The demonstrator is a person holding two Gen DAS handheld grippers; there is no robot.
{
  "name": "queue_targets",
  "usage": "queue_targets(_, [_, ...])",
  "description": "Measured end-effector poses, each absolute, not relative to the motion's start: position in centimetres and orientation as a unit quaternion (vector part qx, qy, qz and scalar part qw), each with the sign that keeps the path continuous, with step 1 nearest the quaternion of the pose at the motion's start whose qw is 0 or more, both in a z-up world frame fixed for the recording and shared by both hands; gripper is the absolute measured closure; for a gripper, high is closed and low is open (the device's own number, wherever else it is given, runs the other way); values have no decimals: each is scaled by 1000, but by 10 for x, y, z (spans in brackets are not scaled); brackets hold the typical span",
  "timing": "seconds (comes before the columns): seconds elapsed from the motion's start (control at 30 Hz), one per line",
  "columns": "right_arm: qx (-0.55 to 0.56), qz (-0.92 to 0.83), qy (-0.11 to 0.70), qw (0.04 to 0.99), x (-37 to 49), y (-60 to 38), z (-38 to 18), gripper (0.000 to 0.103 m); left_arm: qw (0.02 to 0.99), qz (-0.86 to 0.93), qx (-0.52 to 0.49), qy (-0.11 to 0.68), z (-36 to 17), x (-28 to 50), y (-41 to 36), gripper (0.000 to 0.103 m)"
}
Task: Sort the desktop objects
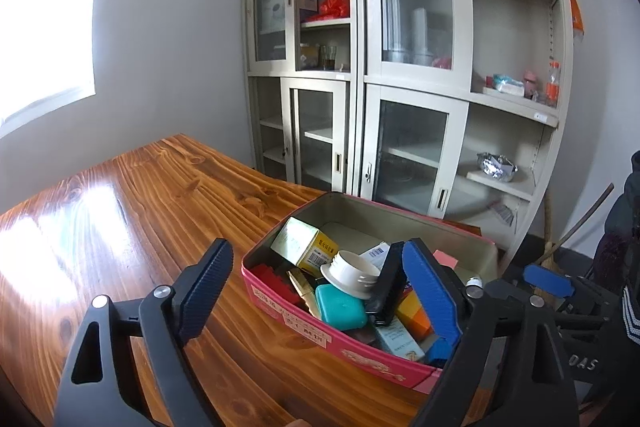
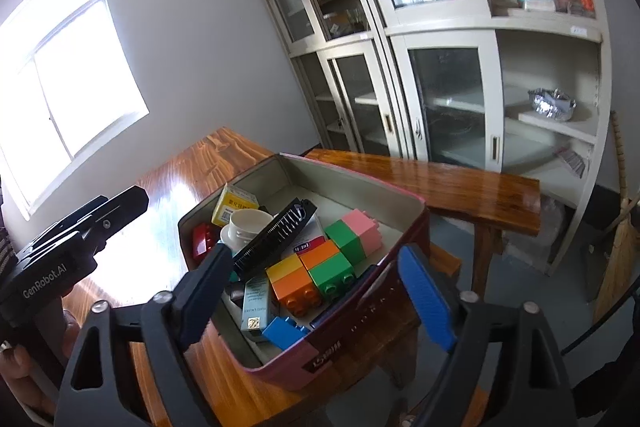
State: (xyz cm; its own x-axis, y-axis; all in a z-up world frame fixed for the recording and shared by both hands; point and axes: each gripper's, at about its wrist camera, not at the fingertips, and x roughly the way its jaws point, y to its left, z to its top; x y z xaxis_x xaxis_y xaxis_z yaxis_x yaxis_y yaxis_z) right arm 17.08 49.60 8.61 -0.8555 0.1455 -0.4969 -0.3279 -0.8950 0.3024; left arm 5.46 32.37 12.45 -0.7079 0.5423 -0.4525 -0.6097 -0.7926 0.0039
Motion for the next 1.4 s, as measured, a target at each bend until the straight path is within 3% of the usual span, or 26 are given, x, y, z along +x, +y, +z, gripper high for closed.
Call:
queue_targets(0.1, [-227, 948, 176, 137, 182, 492, 94, 1, 284, 933, -204, 86, 127, 64, 322, 12])
queue_targets(0.67, [-194, 957, 133, 171, 223, 485, 120, 1, 280, 938, -178, 102, 139, 102, 320, 12])
queue_targets(1.4, [-226, 949, 134, 174, 234, 482, 104, 1, 311, 916, -235, 95, 128, 107, 327, 12])
